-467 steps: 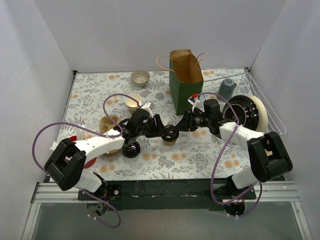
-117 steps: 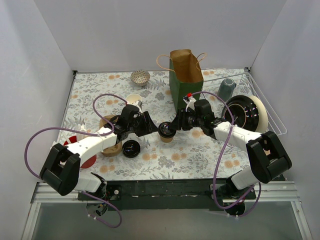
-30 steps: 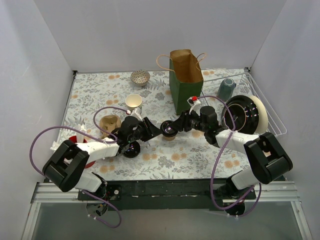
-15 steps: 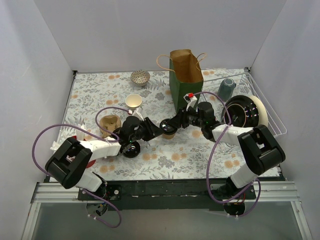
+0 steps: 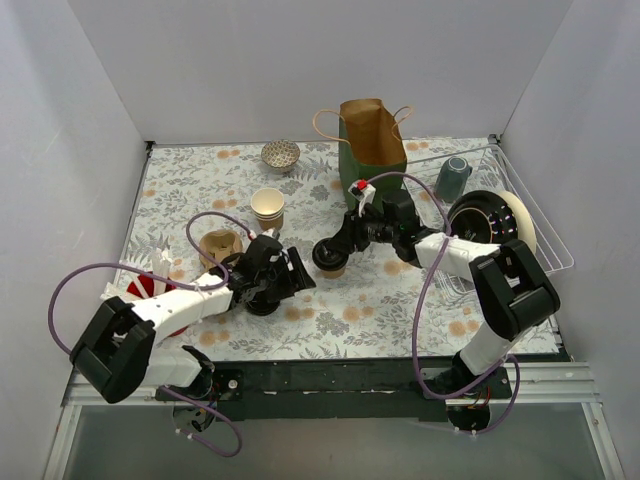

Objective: Pack the takeout coffee

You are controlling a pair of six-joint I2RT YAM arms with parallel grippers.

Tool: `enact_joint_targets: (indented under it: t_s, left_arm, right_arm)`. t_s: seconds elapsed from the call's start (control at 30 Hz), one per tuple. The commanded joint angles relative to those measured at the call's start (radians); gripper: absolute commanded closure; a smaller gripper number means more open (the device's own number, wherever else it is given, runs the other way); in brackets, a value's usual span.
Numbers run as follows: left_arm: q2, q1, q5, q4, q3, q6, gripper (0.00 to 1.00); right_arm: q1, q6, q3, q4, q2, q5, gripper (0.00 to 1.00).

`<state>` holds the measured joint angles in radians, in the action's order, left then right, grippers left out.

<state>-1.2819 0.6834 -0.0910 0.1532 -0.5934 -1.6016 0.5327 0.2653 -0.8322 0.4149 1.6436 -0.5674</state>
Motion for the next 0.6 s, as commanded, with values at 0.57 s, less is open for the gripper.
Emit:
enact_joint_targets:
  t_s: [0.57]
  left_arm:
    - [-0.077,-0.134,-0.208,0.011,-0.236,0.302,0.30]
  right_arm:
    - [0.041,-0.182,-0.070,-0.387,0.147,-0.124,0.54]
